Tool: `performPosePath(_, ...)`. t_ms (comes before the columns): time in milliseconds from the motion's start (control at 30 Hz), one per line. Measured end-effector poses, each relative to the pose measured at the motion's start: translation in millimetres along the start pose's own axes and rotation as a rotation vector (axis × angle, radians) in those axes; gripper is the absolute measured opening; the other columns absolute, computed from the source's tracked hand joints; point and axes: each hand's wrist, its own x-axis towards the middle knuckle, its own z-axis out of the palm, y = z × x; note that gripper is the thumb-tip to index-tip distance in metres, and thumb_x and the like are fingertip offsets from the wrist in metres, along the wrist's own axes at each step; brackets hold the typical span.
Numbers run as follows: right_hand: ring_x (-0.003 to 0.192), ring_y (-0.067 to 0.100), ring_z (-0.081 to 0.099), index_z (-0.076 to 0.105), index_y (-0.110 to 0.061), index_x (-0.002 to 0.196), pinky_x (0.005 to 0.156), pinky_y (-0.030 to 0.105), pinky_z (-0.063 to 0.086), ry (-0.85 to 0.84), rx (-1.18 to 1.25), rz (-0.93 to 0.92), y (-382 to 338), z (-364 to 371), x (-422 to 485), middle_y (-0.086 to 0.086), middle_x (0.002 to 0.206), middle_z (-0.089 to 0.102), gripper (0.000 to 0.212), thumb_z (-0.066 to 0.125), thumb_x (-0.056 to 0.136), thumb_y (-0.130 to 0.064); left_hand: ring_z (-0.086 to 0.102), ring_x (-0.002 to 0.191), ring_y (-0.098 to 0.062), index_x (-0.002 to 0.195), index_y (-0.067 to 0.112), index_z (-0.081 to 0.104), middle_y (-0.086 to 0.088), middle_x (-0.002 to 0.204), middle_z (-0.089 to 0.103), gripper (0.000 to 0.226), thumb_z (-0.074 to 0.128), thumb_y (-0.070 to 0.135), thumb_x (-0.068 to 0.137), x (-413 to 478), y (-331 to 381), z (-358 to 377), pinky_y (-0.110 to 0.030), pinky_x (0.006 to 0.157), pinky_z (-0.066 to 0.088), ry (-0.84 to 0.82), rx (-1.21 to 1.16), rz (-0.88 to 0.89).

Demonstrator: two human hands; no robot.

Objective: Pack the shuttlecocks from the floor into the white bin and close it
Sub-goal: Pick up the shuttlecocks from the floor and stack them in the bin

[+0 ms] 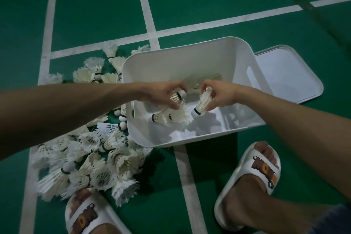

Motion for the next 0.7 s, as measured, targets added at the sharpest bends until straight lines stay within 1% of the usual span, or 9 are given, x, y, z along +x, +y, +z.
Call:
performPosePath(100, 0.083, 0.022, 0.058, 0.042, -0.027, 0.109, 0.055, 0.024, 0.043, 0.035, -0.071, 0.041, -2, 3, 2, 0.002, 0.104, 0.055, 0.054, 0.080, 0.073, -0.018, 0.060, 0.087, -0.021, 0.126, 0.032, 0.044, 0.001, 0.103, 0.057, 0.048, 0.069, 0.031, 0.085, 1, -1, -3, -0.039, 0.078, 0.053, 0.020, 0.057, -0.012)
performPosePath(167, 0.085, 0.023, 0.056, 0.042, -0.023, 0.111, 0.054, 0.025, 0.038, 0.051, -0.115, 0.068, -6, 8, 5, 0.002, 0.104, 0.054, 0.054, 0.080, 0.073, -0.022, 0.061, 0.090, -0.022, 0.126, 0.031, 0.045, 0.000, 0.105, 0.058, 0.047, 0.069, 0.032, 0.085, 1, -2, -4, -0.041, 0.082, 0.053, 0.028, 0.070, -0.024)
performPosePath(233, 0.086, 0.023, 0.053, 0.043, -0.019, 0.114, 0.054, 0.026, 0.036, 0.063, -0.149, 0.088, -11, 14, 8, 0.002, 0.102, 0.053, 0.056, 0.081, 0.073, -0.026, 0.061, 0.092, -0.022, 0.128, 0.029, 0.045, 0.000, 0.107, 0.059, 0.049, 0.069, 0.032, 0.085, 0, -3, -4, -0.039, 0.083, 0.052, 0.032, 0.080, -0.031)
performPosePath(333, 0.085, 0.023, 0.053, 0.042, -0.018, 0.114, 0.064, 0.029, 0.037, 0.085, -0.166, 0.098, -21, 20, 13, 0.001, 0.098, 0.054, 0.061, 0.083, 0.071, -0.036, 0.060, 0.095, -0.022, 0.129, 0.026, 0.046, -0.003, 0.109, 0.060, 0.051, 0.070, 0.032, 0.085, 0, -4, -4, -0.035, 0.083, 0.049, 0.027, 0.125, -0.030)
performPosePath(400, 0.083, 0.024, 0.059, 0.042, -0.017, 0.112, 0.065, 0.030, 0.042, 0.050, -0.114, 0.097, -27, 27, 18, 0.001, 0.094, 0.056, 0.065, 0.085, 0.068, -0.038, 0.060, 0.096, -0.023, 0.128, 0.025, 0.046, -0.004, 0.111, 0.061, 0.051, 0.071, 0.031, 0.084, -1, -6, -3, -0.034, 0.082, 0.049, 0.009, 0.134, -0.032)
performPosePath(433, 0.084, 0.025, 0.062, 0.043, -0.016, 0.113, 0.066, 0.031, 0.046, 0.030, -0.065, 0.094, -30, 31, 20, 0.002, 0.095, 0.057, 0.067, 0.086, 0.067, -0.037, 0.060, 0.095, -0.023, 0.128, 0.024, 0.046, -0.004, 0.111, 0.061, 0.051, 0.071, 0.030, 0.084, -1, -6, -2, -0.034, 0.080, 0.050, 0.000, 0.130, -0.032)
performPosePath(500, 0.093, 0.025, 0.062, 0.047, -0.016, 0.115, 0.075, 0.035, 0.052, 0.010, 0.012, 0.075, -32, 38, 23, 0.004, 0.102, 0.057, 0.071, 0.089, 0.062, -0.037, 0.059, 0.090, -0.019, 0.129, 0.022, 0.045, -0.003, 0.109, 0.060, 0.050, 0.070, 0.027, 0.085, -1, -6, -2, -0.027, 0.071, 0.049, -0.007, 0.129, -0.022)
performPosePath(600, 0.106, 0.026, 0.058, 0.049, -0.015, 0.126, 0.092, 0.042, 0.052, -0.064, 0.074, 0.064, -29, 38, 25, 0.007, 0.117, 0.056, 0.077, 0.090, 0.062, -0.027, 0.054, 0.082, -0.012, 0.130, 0.021, 0.046, 0.004, 0.100, 0.055, 0.050, 0.069, 0.026, 0.086, -2, -7, -4, -0.024, 0.064, 0.042, 0.006, 0.143, -0.005)
performPosePath(700, 0.107, 0.027, 0.058, 0.049, -0.014, 0.134, 0.093, 0.039, 0.050, -0.076, 0.005, 0.045, -25, 32, 28, 0.012, 0.122, 0.058, 0.077, 0.087, 0.068, -0.019, 0.051, 0.081, -0.012, 0.128, 0.023, 0.047, 0.007, 0.097, 0.054, 0.049, 0.070, 0.026, 0.085, -3, -9, -4, -0.025, 0.063, 0.038, 0.017, 0.171, 0.006)
